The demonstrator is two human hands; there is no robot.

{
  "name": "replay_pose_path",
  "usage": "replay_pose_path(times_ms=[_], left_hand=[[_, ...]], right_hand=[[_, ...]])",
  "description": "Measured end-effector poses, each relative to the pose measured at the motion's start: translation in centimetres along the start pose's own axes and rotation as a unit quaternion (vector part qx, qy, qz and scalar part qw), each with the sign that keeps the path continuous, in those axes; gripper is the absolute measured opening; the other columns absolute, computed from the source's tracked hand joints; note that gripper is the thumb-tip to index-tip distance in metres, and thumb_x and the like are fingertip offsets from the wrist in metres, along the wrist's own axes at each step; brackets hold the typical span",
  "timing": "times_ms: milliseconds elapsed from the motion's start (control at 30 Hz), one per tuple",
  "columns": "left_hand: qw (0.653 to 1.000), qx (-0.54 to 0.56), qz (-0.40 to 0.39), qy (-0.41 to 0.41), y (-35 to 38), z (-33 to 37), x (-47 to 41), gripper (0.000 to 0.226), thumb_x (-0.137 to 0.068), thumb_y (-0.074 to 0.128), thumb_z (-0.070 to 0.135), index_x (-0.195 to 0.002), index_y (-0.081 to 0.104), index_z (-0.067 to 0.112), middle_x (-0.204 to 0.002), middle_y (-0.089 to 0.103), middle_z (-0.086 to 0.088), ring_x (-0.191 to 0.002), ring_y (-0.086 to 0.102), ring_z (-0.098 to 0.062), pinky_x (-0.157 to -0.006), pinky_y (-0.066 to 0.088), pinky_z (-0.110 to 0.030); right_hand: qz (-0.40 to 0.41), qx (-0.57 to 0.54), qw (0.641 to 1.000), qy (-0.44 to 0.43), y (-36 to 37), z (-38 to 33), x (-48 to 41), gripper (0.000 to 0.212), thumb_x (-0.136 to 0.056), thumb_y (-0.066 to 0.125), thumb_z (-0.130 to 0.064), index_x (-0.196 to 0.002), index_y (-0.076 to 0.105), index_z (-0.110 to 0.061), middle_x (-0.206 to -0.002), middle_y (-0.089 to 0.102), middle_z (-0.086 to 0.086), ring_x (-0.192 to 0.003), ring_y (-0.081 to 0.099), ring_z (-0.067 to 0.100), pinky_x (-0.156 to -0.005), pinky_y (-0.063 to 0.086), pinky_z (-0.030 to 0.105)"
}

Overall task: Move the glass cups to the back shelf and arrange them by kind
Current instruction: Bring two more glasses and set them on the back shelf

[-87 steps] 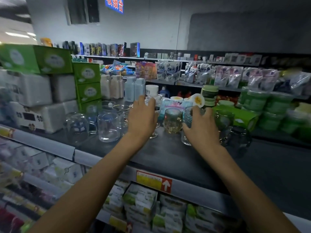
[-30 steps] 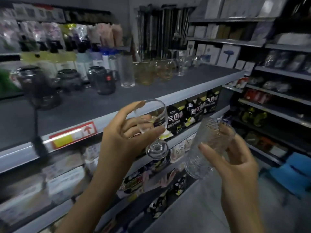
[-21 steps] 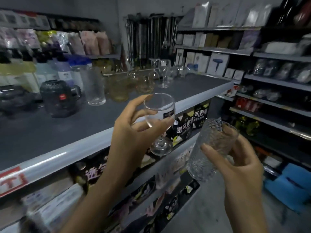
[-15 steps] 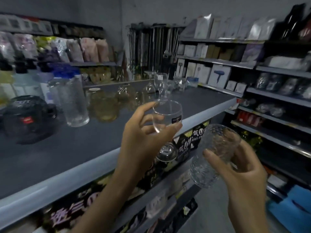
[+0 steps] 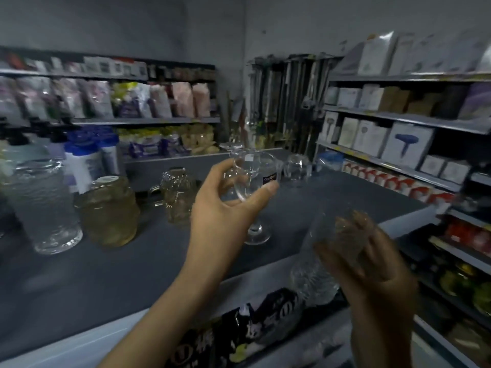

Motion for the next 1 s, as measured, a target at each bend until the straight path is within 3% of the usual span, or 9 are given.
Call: replay_pose_path(times_ms=[133, 233, 400, 500, 600, 700, 800, 867, 1000], left_hand=[[0.998, -0.033, 0.056, 0.002, 2.3, -1.6, -2.8, 0.058, -0.074, 0.091, 0.047, -0.124, 0.063, 0.041, -0.112, 0.075, 0.004, -0.084, 0.078, -0.015, -0.083, 0.064, -0.051], [0.995, -0.049, 0.082, -0.009, 3.5, -3.1, -4.6, 0.06, -0.069, 0.092, 0.052, -0.121, 0.064, 0.046, -0.113, 0.075, 0.003, -0.093, 0.077, -0.017, -0.083, 0.064, -0.049], [0.991, -0.063, 0.116, -0.03, 4.6, -5.4, -6.4, 0.06, -0.063, 0.093, 0.055, -0.117, 0.065, 0.049, -0.107, 0.077, 0.003, -0.097, 0.076, -0.018, -0.083, 0.064, -0.05], [0.988, -0.069, 0.134, -0.039, 5.0, -6.4, -6.9, 0.061, -0.063, 0.094, 0.054, -0.116, 0.066, 0.046, -0.103, 0.078, 0.005, -0.095, 0.077, -0.018, -0.083, 0.063, -0.05], [0.986, -0.068, 0.142, -0.049, 5.3, -7.0, -7.1, 0.062, -0.062, 0.095, 0.052, -0.117, 0.067, 0.044, -0.104, 0.078, 0.003, -0.096, 0.077, -0.019, -0.083, 0.064, -0.05], [0.986, -0.068, 0.144, -0.05, 5.6, -6.9, -7.1, 0.058, -0.07, 0.095, 0.041, -0.12, 0.066, 0.039, -0.103, 0.078, -0.001, -0.084, 0.079, -0.019, -0.074, 0.065, -0.052], [0.985, -0.08, 0.149, -0.041, 5.9, -6.3, -6.8, 0.059, -0.075, 0.093, 0.035, -0.126, 0.064, 0.033, -0.105, 0.077, 0.0, -0.079, 0.078, -0.014, -0.07, 0.066, -0.048], [0.983, -0.099, 0.152, -0.038, 5.9, -6.1, -6.6, 0.063, -0.075, 0.093, 0.038, -0.13, 0.062, 0.032, -0.108, 0.075, 0.002, -0.079, 0.076, -0.009, -0.069, 0.066, -0.041], [0.972, -0.16, 0.17, -0.031, 4.7, -5.4, -5.3, 0.089, -0.066, 0.091, 0.06, -0.141, 0.051, 0.038, -0.116, 0.068, 0.015, -0.101, 0.07, -0.004, -0.087, 0.062, -0.035]], right_hand=[[-0.079, -0.001, 0.997, 0.013, 0.1, 0.9, -5.2, 0.071, -0.047, 0.085, -0.047, -0.117, 0.069, -0.047, -0.116, 0.073, -0.024, -0.105, 0.068, -0.007, -0.091, 0.053, 0.032], [-0.102, -0.002, 0.995, 0.001, -0.1, 1.1, -7.9, 0.072, -0.051, 0.086, -0.045, -0.121, 0.07, -0.043, -0.115, 0.075, -0.019, -0.106, 0.07, 0.0, -0.088, 0.056, 0.032], [-0.155, -0.023, 0.987, 0.036, 0.0, 1.9, -11.0, 0.064, -0.067, 0.09, -0.011, -0.124, 0.07, -0.035, -0.108, 0.078, -0.017, -0.09, 0.072, -0.008, -0.063, 0.054, 0.007], [-0.163, -0.031, 0.985, 0.053, 0.1, 2.4, -11.9, 0.063, -0.067, 0.089, -0.005, -0.122, 0.071, -0.031, -0.103, 0.078, -0.017, -0.089, 0.073, -0.004, -0.062, 0.054, 0.008], [-0.174, -0.034, 0.983, 0.058, 0.1, 2.7, -12.5, 0.057, -0.067, 0.09, -0.006, -0.115, 0.073, -0.032, -0.101, 0.079, -0.016, -0.088, 0.074, -0.002, -0.061, 0.053, 0.008], [-0.201, -0.028, 0.978, 0.053, 0.2, 2.6, -12.8, 0.062, -0.064, 0.091, -0.017, -0.12, 0.071, -0.033, -0.104, 0.078, -0.016, -0.089, 0.073, -0.004, -0.062, 0.054, 0.009], [-0.215, -0.03, 0.975, 0.052, 0.5, 2.6, -12.8, 0.074, -0.049, 0.087, -0.036, -0.121, 0.07, -0.037, -0.107, 0.078, -0.016, -0.093, 0.074, 0.001, -0.075, 0.059, 0.025], [-0.221, -0.033, 0.974, 0.049, 0.7, 2.5, -12.8, 0.071, -0.047, 0.085, -0.037, -0.116, 0.071, -0.038, -0.105, 0.078, -0.017, -0.092, 0.074, 0.001, -0.078, 0.058, 0.029], [-0.248, -0.037, 0.967, 0.042, 1.2, 2.2, -12.5, 0.062, -0.049, 0.084, -0.037, -0.109, 0.07, -0.043, -0.104, 0.076, -0.025, -0.091, 0.071, -0.008, -0.065, 0.055, 0.011]])
Point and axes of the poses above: each hand's wrist, its own x-axis away from the middle knuckle, its own y-axis out of the palm, z = x × y, the point moved 6 cm from there along -x, towards the middle knuckle
